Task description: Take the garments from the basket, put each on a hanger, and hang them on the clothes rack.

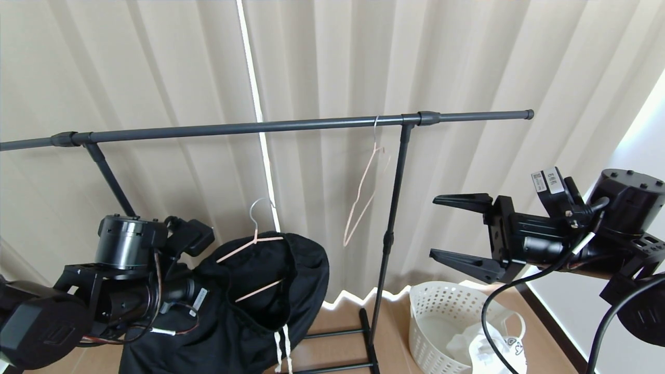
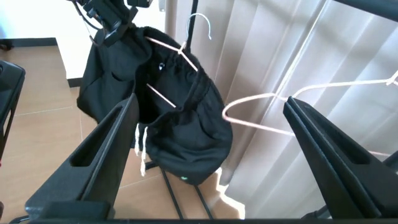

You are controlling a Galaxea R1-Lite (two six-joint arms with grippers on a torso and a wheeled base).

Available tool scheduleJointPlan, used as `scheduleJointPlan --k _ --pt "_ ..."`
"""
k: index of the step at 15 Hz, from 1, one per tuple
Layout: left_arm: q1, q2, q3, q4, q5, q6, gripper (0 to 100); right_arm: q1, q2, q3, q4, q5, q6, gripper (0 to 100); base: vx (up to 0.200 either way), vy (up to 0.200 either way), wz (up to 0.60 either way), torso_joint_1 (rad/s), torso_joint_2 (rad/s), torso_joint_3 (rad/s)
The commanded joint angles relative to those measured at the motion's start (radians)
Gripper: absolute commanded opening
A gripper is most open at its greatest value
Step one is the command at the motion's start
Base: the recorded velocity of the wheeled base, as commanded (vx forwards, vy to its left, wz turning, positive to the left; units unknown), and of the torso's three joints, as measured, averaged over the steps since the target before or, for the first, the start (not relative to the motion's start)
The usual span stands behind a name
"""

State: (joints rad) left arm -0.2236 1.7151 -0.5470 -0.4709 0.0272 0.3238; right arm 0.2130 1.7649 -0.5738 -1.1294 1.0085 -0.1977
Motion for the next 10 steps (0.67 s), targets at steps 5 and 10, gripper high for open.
scheduleJointPlan --k 5,10 --pt "-0.005 0.121 -0.079 -0.219 0.132 -0.074 0 -0.001 -0.005 0.002 0.000 0.001 0.000 100 0.000 0.000 0.00 0.000 0.00 0.000" --pt "-0.008 0.245 -0.349 -0.238 0.195 -0.150 0 -0.006 -0.025 0.003 0.000 0.001 0.000 100 0.000 0.000 0.00 0.000 0.00 0.000"
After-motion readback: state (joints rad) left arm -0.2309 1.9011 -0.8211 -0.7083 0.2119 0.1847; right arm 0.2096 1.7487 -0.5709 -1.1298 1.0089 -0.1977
